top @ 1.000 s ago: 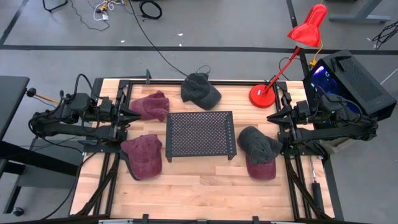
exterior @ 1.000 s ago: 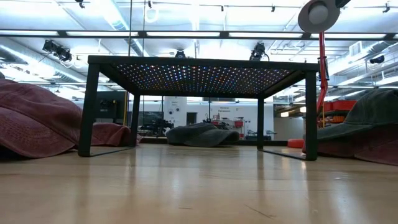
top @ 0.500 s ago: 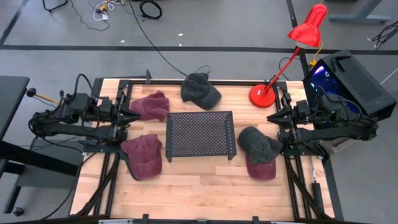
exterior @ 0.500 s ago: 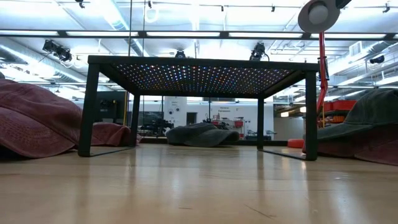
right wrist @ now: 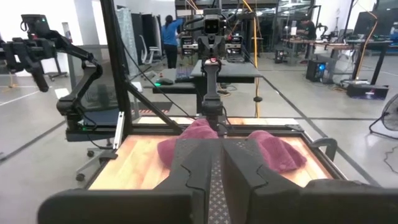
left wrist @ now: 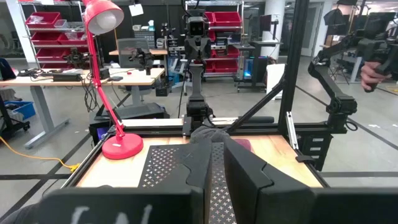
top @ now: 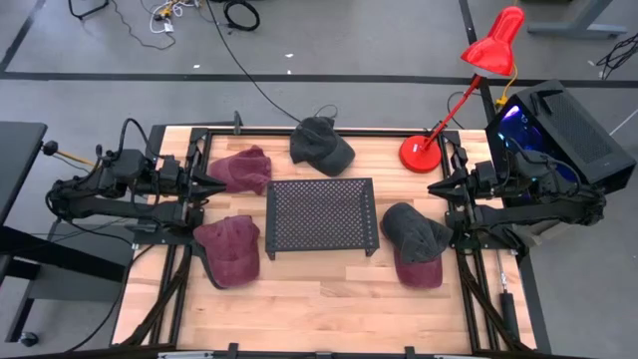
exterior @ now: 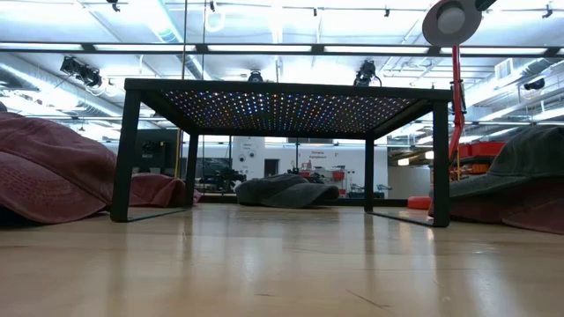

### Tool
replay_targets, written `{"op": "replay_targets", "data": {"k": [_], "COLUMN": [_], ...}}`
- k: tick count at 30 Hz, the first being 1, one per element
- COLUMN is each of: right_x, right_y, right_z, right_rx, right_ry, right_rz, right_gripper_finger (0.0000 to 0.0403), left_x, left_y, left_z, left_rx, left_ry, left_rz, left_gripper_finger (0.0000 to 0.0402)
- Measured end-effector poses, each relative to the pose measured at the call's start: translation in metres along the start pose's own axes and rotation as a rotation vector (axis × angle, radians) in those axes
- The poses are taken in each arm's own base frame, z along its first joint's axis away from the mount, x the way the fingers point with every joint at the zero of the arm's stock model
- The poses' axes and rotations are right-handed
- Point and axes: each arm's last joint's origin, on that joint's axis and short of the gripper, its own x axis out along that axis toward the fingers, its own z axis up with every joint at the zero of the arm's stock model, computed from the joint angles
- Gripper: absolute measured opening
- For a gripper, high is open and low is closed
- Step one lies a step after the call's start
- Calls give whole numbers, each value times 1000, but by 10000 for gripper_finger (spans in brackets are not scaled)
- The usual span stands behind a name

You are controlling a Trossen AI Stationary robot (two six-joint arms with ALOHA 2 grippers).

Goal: Pick & Place hat
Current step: Put the bottom right black cap on the shelf

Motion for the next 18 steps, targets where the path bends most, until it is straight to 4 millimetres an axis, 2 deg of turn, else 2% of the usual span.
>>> {"op": "replay_targets", "data": {"k": [18], "right_x": [0], "right_y": [0], "right_z": [3], "right_rx": [-23], "right_ry": [-29], "right_rz": [0], "right_gripper_finger": [39], "left_x": [0], "left_y": [0], "left_z": [0], "left_rx": [0], "left_ry": [0], "left_rz": [1], "left_gripper_finger": [48]}}
